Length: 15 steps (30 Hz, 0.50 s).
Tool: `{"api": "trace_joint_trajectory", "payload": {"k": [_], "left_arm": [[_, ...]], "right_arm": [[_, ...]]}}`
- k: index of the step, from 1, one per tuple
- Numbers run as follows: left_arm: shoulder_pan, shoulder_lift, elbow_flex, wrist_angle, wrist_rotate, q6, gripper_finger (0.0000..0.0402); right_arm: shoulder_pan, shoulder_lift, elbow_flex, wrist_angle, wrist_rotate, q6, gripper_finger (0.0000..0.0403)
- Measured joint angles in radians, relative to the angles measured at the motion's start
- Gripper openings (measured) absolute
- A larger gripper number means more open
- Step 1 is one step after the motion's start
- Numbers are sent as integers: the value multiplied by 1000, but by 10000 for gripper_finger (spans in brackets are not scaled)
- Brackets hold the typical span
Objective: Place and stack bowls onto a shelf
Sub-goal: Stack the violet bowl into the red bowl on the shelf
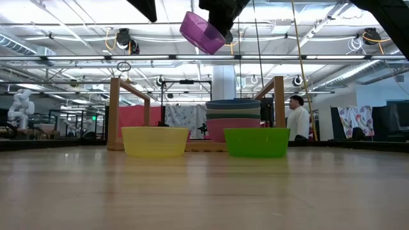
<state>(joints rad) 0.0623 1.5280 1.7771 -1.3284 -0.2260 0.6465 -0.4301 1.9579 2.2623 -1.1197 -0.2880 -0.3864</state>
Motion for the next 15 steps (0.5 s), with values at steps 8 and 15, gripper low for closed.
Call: {"api": "trace_joint_trajectory", "payload": {"k": [8, 15], "left_arm": [[29, -2, 0, -1, -16, -37, 11], [42, 39, 1, 4, -21, -51, 15]], "right_arm": [[0, 0, 0, -2, 1, -18, 0], [0, 0, 0, -26, 2, -27, 0]]}}
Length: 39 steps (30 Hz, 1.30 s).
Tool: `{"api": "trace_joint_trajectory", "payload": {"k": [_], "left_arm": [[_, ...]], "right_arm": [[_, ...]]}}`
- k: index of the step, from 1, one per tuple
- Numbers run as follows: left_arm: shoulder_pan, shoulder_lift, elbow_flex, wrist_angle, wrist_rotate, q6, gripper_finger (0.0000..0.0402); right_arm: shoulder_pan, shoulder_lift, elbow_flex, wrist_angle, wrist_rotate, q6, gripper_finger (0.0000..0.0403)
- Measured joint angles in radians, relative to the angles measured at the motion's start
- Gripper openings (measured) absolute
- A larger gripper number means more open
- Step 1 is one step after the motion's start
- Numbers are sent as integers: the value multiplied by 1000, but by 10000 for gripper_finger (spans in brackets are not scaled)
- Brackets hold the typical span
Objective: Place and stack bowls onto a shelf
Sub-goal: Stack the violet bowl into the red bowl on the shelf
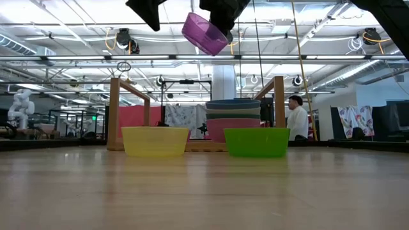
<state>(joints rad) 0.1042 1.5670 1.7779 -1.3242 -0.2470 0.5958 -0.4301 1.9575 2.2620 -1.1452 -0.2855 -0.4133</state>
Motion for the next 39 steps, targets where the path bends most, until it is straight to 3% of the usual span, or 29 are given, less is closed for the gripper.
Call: {"api": "trace_joint_trajectory", "payload": {"k": [3, 8, 15, 23, 28, 31, 39], "left_arm": [[-4, 5, 0, 9, 0, -2, 26], [-21, 9, 0, 52, 0, 26, 35], [-21, 8, 0, 36, 1, -41, 35], [-62, 8, 0, 59, 6, 57, 36], [-55, 8, 0, 83, -89, -9, 36], [-43, 8, 0, 100, -95, -32, 36], [-74, 21, 0, 124, -62, 74, 35]], "right_arm": [[0, 0, 0, -10, 5, 0, 0], [0, 0, 0, -30, 107, -21, 0], [3, 0, -1, -82, 105, -100, 0], [3, -1, -72, -78, 103, -100, 0], [6, 0, -131, -80, 103, -99, 0], [7, 0, -142, -79, 102, -100, 0], [7, -3, -142, -81, 100, -76, 0]]}}
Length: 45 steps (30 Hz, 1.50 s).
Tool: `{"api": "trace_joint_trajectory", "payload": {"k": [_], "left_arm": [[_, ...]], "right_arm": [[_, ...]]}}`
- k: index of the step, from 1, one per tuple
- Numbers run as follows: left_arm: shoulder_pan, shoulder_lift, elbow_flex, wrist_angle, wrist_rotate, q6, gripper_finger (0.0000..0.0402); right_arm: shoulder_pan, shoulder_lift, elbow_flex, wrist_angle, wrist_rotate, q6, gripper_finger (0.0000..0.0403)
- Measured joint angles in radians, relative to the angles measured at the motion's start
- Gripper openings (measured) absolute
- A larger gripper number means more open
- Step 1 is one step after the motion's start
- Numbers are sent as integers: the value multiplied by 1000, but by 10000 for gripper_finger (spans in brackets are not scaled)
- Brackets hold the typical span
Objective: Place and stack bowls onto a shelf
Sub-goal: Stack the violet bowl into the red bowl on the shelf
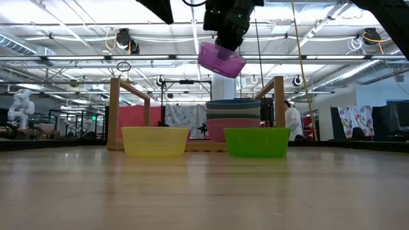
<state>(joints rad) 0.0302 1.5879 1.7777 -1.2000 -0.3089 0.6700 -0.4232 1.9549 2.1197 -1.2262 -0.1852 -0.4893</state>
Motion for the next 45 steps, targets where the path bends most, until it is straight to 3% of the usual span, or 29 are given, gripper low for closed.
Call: {"api": "trace_joint_trajectory", "payload": {"k": [4, 15, 20, 28, 33, 45], "left_arm": [[-17, 2, 0, 33, 55, 28, 35], [-27, 2, 0, 13, 55, -34, 35], [-27, 2, 0, 13, 56, -2, 7], [-27, 2, 0, 29, 50, 49, 6], [-27, 34, 0, 38, -54, 147, 6], [1, 62, 0, -38, -57, -104, 6]], "right_arm": [[5, 0, 0, -1, 0, 1, 0], [16, 0, 0, -1, -1, -3, 0], [16, 0, 0, -1, -1, -2, 0], [19, 0, 0, 1, -1, -4, 0], [19, 0, 0, 5, -1, -5, 0], [20, 0, 0, 3, -1, -28, 0]]}}
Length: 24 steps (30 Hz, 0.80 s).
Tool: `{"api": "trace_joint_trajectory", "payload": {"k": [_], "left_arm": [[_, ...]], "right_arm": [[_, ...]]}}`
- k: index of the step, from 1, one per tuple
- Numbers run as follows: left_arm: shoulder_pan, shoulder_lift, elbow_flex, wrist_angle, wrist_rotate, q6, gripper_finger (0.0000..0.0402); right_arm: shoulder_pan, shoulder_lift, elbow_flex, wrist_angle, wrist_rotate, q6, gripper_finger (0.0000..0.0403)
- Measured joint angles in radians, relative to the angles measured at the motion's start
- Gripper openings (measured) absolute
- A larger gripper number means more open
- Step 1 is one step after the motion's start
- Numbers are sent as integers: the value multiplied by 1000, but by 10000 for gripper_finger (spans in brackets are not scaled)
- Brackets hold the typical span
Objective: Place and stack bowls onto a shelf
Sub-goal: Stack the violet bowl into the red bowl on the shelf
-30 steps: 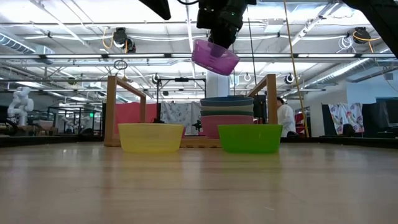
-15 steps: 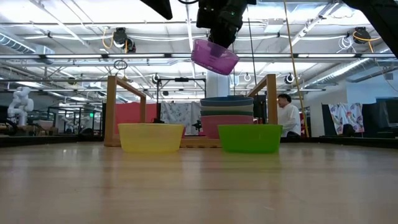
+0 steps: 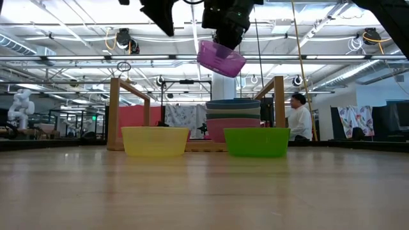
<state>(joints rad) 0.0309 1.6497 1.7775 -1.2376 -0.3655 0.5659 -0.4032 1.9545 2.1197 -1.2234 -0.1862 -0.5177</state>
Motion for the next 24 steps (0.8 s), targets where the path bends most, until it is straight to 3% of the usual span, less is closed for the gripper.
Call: {"api": "trace_joint_trajectory", "payload": {"k": [8, 15, 24], "left_arm": [[27, 0, 0, -133, 55, -26, 6], [84, 0, 0, -327, 28, -261, 5], [146, -73, 0, -329, 34, -361, 5]], "right_arm": [[0, 0, 0, 10, 1, -16, 0], [6, 0, 0, 117, 2, -11, 0], [28, 8, 0, 190, 0, -18, 0]]}}
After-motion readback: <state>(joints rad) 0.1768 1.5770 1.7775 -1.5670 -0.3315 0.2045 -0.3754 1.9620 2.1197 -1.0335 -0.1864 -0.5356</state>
